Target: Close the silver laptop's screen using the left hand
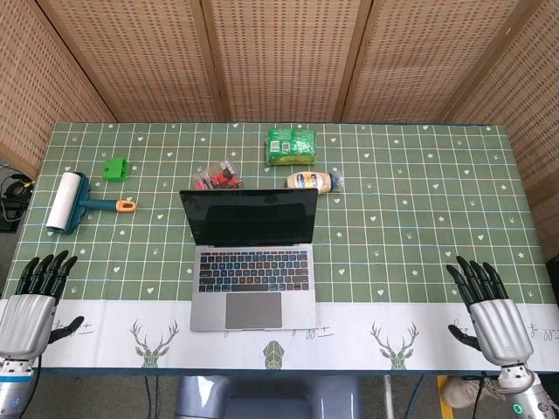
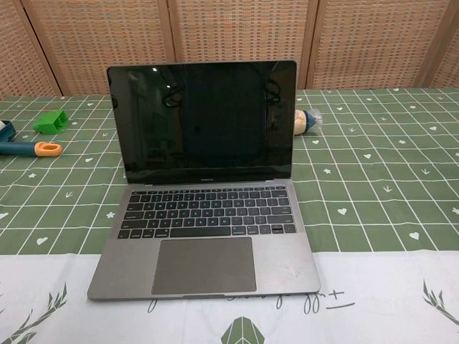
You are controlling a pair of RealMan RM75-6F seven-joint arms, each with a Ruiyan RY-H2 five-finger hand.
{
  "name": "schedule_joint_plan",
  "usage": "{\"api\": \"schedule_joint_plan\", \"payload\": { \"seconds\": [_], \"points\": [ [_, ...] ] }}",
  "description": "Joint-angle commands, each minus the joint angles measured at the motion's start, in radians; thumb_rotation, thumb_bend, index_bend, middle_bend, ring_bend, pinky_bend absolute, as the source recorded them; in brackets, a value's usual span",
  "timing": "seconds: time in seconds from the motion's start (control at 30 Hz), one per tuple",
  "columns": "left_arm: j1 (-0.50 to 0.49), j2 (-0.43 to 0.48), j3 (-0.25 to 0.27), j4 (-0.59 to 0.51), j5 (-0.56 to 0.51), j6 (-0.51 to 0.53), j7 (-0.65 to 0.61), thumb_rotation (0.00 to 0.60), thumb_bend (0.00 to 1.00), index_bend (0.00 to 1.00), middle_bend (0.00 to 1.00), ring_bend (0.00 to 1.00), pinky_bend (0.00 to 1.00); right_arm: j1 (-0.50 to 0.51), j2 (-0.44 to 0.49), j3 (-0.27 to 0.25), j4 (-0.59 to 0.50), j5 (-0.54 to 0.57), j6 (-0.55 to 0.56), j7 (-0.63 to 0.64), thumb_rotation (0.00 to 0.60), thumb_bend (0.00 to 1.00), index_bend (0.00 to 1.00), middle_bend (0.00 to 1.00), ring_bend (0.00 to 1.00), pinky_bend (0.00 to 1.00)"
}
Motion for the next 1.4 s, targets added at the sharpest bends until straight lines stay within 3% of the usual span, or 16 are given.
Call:
{"api": "schedule_joint_plan", "payload": {
  "seconds": [0.03,0.8,0.87,1.07,1.2,1.4],
  "points": [
    [0.001,-0.001,0.001,0.0,-0.001,0.0,0.004,0.6,0.09,0.0,0.0,0.0,0.0,0.0,0.0,-0.001,0.001,-0.001,0.001,0.001,0.6,0.01,0.0,0.0,0.0,0.0],
    [-0.009,0.02,-0.008,-0.043,0.001,-0.004,0.003,0.6,0.13,0.0,0.0,0.0,0.0,-0.013,0.014,0.005,-0.014,-0.007,0.036,0.011,0.6,0.02,0.0,0.0,0.0,0.0],
    [-0.022,0.025,-0.017,-0.057,0.002,-0.016,0.011,0.6,0.21,0.0,0.0,0.0,0.0,-0.014,0.016,0.005,-0.015,-0.008,0.037,0.01,0.6,0.02,0.0,0.0,0.0,0.0],
    [-0.108,0.063,-0.079,-0.145,-0.025,-0.105,0.047,0.6,0.68,0.0,0.0,0.0,0.0,-0.011,0.017,0.009,-0.015,0.005,0.028,0.014,0.6,0.02,0.0,0.0,0.0,0.0],
    [-0.18,0.092,-0.136,-0.21,-0.061,-0.179,0.078,0.6,0.84,0.0,0.0,0.0,0.03,-0.008,0.019,0.016,-0.011,0.024,0.016,0.026,0.6,0.02,0.0,0.0,0.0,0.0],
    [-0.324,0.14,-0.241,-0.302,-0.169,-0.344,0.084,0.6,0.99,0.02,0.0,0.0,0.05,-0.004,0.028,0.033,0.0,0.061,0.004,0.061,0.6,0.02,0.0,0.0,0.0,0.0]
  ]
}}
